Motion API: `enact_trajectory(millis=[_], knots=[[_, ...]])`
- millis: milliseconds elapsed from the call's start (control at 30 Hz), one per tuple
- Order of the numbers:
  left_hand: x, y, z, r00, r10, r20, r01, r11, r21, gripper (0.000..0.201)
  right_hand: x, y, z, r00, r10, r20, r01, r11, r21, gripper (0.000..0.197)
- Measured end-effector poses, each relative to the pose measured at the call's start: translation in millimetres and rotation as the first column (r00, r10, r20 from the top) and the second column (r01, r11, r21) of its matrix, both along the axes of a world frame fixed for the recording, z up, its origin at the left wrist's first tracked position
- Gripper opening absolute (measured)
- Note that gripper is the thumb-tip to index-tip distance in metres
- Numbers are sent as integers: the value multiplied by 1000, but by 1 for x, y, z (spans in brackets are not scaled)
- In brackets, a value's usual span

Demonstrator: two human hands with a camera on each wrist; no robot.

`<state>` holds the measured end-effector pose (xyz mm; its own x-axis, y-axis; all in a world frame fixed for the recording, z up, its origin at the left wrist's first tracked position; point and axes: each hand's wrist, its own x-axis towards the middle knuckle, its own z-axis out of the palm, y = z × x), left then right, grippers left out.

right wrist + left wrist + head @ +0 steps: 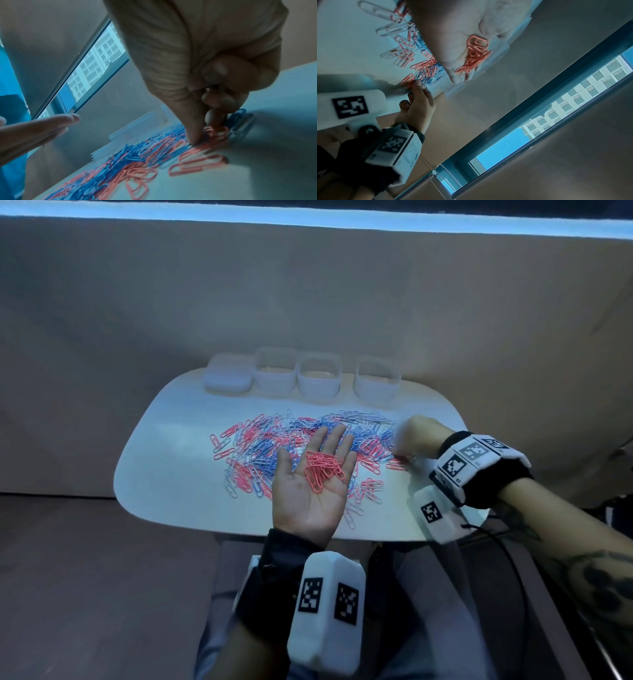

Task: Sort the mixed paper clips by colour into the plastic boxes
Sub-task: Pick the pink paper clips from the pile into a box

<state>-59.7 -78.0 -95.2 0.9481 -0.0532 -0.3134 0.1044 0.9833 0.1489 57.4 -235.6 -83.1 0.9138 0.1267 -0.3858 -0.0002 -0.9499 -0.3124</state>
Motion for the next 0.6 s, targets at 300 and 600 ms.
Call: enact_trajectory(millis=[300,600], knots=[[0,-1,-9,1000,7,6,-7,1000,24,62,1,-17,3,986,-86,-146,131,933,336,21],[-1,-1,-10,1000,2,-6,-2,999,32,62,5,-21,4,981,-71,-180,138,910,392,20]])
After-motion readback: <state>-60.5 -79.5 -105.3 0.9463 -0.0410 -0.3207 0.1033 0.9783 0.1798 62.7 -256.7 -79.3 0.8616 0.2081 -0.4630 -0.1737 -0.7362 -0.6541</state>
